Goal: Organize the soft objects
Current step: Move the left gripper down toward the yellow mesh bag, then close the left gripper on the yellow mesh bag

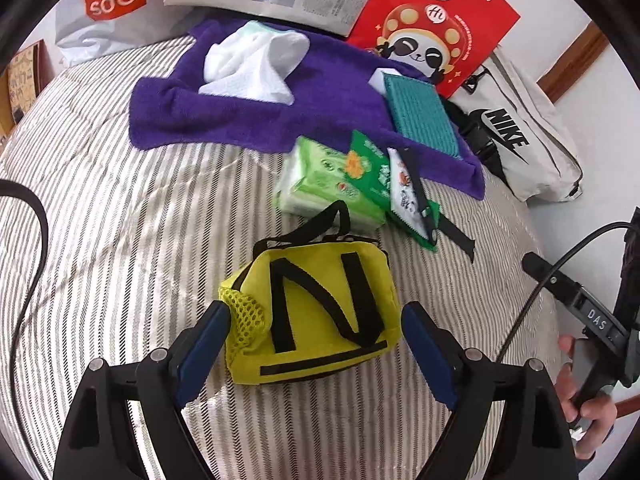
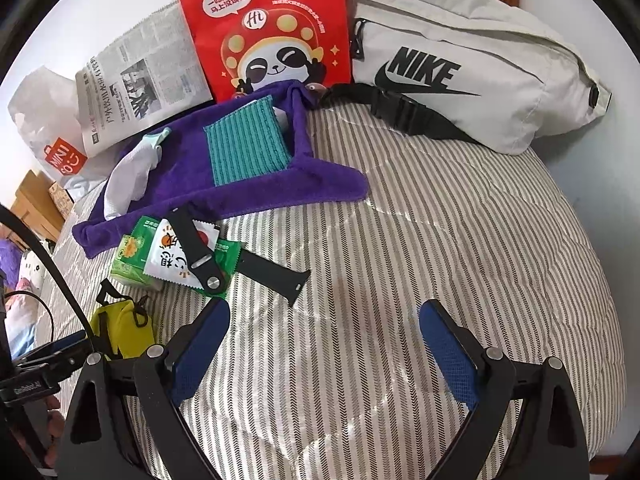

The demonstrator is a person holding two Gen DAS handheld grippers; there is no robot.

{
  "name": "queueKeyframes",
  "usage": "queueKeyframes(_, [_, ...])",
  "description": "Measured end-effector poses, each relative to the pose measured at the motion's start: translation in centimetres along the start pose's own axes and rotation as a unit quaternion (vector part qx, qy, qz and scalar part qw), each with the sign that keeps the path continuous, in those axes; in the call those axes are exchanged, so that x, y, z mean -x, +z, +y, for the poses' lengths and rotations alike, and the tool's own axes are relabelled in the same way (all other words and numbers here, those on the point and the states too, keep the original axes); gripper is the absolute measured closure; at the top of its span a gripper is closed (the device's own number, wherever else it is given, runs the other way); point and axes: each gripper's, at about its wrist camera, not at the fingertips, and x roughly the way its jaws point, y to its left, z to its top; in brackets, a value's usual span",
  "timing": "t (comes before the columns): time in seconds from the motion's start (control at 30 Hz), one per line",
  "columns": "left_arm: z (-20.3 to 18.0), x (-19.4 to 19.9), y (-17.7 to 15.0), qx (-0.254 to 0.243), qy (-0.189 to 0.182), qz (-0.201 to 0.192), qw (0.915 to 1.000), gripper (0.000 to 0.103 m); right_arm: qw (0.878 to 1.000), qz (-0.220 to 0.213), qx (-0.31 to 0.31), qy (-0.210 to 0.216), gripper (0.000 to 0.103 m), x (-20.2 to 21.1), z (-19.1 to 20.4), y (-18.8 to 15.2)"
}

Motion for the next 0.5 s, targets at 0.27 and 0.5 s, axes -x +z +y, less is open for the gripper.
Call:
queueKeyframes(0.27, [0.9,-1.3,0.0,-0.031,0.04,0.008,0.9987,0.016,1.0,0.003,-0.005,-0.007,0.008,-0.3,-0.8,-0.1])
queueKeyframes(0.5, [1.7,-1.1,-0.2,-0.056,0.04,-0.008,0.9976,0.038,1.0,0.013,-0.008,-0.008,0.008,-1.0,-0.7,-0.1])
